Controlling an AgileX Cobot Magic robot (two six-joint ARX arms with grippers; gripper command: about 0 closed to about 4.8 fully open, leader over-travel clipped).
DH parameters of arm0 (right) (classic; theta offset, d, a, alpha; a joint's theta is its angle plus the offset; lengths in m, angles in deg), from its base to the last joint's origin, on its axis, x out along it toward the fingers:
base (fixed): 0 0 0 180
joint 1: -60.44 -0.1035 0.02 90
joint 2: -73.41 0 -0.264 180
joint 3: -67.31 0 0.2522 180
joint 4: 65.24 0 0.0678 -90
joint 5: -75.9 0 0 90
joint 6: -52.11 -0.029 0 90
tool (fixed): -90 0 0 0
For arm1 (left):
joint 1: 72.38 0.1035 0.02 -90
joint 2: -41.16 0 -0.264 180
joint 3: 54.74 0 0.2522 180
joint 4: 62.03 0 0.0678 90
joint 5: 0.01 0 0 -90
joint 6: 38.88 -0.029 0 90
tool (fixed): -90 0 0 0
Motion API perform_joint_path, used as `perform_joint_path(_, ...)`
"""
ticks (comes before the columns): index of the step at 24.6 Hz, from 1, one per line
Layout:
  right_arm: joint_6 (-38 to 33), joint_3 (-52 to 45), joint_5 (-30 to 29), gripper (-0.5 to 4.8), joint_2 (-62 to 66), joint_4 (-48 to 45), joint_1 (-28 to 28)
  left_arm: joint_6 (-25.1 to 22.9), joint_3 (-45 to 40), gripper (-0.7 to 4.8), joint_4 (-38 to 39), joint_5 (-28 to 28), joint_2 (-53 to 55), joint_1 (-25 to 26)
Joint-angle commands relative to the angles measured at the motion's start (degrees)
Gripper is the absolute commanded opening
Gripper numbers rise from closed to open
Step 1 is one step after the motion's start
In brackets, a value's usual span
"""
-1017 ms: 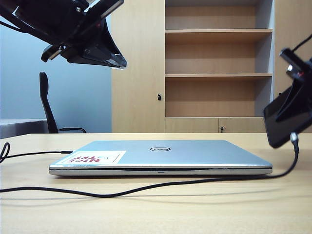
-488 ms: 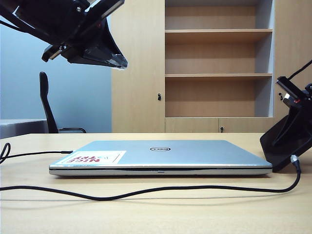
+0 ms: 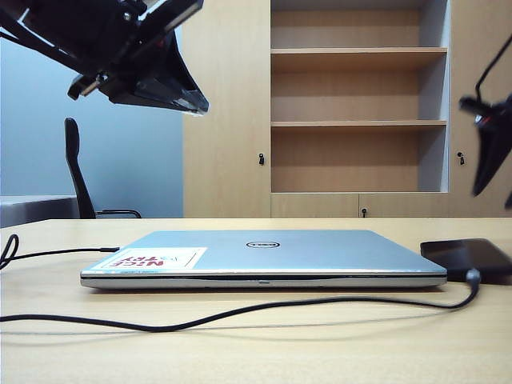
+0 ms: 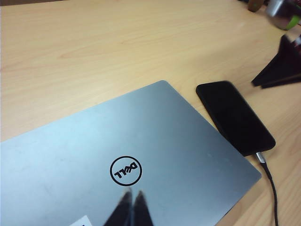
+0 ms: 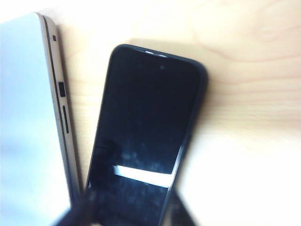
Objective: Pick up the charging cable and the phone, plug the charging cable into the charging port on the phone, and finally place them back on the table.
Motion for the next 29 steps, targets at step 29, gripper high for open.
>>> perform_joint_path(29, -0.48, -28.35, 8.22, -0.07, -55.52, -19.74, -8.5, -1.2, -12.85, -0.05, 13.62, -0.09, -25.7, 0.04)
